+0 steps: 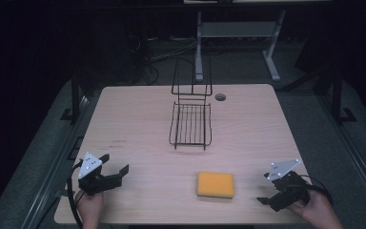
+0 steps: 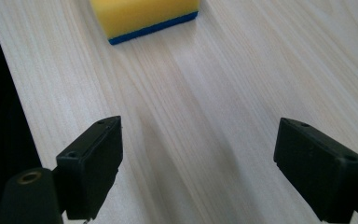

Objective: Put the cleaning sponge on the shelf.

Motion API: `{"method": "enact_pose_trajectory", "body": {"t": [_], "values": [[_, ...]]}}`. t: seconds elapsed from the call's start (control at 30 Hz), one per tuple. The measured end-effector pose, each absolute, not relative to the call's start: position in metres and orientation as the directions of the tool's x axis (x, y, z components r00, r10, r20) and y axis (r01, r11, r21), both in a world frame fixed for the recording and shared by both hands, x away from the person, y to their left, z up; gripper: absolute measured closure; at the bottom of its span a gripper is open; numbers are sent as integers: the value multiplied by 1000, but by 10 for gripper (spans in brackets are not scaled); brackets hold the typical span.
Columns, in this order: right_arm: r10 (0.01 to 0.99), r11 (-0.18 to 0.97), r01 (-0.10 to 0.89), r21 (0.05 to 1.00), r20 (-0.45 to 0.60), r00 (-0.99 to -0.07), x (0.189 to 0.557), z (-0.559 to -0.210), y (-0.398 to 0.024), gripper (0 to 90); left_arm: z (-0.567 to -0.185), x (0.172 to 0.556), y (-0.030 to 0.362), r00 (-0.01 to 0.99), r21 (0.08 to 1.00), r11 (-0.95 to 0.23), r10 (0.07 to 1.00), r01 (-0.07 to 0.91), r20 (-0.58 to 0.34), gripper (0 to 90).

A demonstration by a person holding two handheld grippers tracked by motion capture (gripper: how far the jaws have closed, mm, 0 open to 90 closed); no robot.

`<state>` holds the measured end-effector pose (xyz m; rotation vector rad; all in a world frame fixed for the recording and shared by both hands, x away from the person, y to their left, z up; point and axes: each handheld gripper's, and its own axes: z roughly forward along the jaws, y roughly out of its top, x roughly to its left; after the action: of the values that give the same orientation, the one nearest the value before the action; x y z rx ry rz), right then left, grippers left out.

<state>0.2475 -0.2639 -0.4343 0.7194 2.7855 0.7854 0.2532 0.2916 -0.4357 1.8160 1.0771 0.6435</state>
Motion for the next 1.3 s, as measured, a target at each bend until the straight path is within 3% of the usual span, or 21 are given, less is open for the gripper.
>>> {"method": "enact_pose_trajectory", "body": {"t": [1.3], "values": [[321, 854, 281, 438, -18, -947, 270, -404, -204, 153, -434, 250, 297, 477, 895, -196, 879, 400, -20, 130]]}}
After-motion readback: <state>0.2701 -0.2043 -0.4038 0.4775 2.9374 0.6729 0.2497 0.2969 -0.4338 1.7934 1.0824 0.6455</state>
